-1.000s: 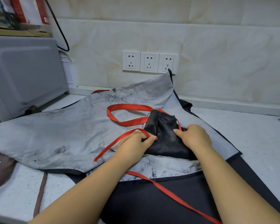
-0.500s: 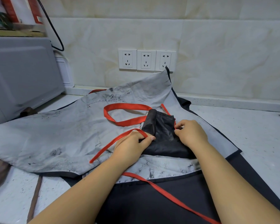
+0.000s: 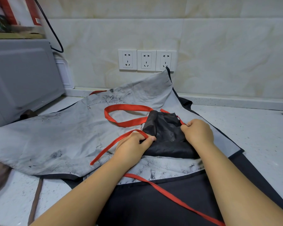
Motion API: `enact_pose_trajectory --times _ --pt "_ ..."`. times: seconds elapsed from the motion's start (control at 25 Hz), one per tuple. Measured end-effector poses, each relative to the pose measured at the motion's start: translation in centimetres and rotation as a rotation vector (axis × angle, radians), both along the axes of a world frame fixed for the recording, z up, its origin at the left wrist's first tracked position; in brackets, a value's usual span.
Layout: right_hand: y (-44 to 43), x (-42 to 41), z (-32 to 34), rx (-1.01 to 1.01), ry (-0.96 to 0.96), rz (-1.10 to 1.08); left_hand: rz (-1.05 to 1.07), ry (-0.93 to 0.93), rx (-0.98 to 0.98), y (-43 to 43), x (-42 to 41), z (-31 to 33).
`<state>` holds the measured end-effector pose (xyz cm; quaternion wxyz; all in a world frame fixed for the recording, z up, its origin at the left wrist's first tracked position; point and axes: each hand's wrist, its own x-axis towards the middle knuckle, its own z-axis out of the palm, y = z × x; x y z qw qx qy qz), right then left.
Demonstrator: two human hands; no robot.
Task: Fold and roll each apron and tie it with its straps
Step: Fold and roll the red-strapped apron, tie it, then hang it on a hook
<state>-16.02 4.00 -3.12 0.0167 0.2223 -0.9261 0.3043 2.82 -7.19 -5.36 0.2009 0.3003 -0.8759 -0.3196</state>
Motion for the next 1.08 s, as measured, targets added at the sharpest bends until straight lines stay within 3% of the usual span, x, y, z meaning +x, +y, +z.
enact_pose_trajectory --times 0.24,0.48,0.68,0.8,0.96,1.08 --pt "0.5 1.3 0.8 -0.310 0.053 0.109 0.001 0.006 -0.006 0.2 0.1 0.2" --pt "-0.1 1.0 0.2 -0.290 0.125 0.116 0.007 -0.003 -0.021 0.4 0.2 0.5" --pt "0.2 2.4 1.5 -0.466 0.294 0.176 0.031 -0.010 -0.027 0.5 0.0 0.8" --pt "1.1 3.9 3.0 -0.618 0.006 0.269 0.046 -0.026 -0.064 0.6 -0.2 0.8" --pt "5.0 0.6 3.0 -0.720 -0.406 -0.019 0.057 -0.025 -0.083 0.5 -0.2 0.8" --pt "8.3 -1.6 1.1 -0.809 -0.551 -0.242 0.044 -0.012 -0.094 0.5 -0.2 0.6"
